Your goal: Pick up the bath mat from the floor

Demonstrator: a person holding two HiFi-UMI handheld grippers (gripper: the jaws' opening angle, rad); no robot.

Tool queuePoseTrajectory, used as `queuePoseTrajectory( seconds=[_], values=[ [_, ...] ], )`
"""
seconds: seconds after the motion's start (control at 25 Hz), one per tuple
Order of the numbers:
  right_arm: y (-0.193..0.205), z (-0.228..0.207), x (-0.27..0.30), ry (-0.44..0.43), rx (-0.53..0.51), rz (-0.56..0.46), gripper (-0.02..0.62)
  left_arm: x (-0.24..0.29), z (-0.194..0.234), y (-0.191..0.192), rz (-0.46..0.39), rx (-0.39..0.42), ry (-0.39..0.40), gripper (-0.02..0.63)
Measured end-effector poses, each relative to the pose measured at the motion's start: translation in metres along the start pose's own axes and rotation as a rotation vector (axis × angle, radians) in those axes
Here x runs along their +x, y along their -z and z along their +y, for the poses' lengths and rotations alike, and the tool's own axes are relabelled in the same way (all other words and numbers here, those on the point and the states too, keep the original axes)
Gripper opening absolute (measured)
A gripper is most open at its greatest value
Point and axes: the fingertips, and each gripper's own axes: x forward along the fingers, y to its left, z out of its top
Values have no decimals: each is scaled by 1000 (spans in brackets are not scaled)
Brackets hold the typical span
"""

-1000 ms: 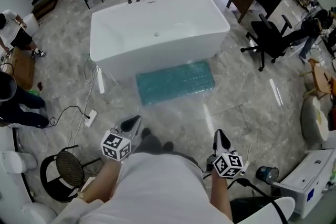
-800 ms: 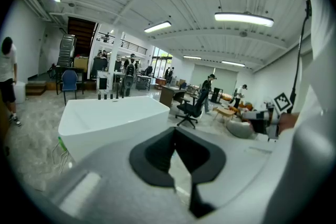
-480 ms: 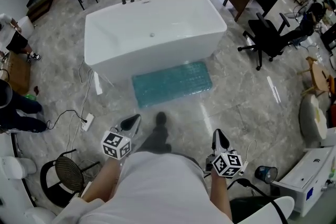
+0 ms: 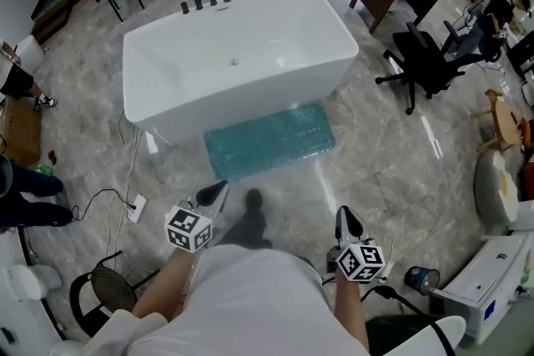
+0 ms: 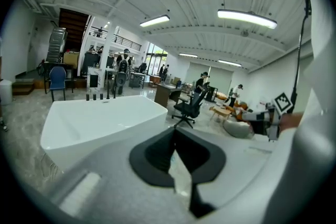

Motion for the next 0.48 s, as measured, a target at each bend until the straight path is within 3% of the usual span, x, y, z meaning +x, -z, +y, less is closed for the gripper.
queuePoseTrajectory(
  seconds=[0.48],
  values=[
    [-69,15,155,-35,-40,40,5,97,109,-61,46,13,41,3]
  ],
)
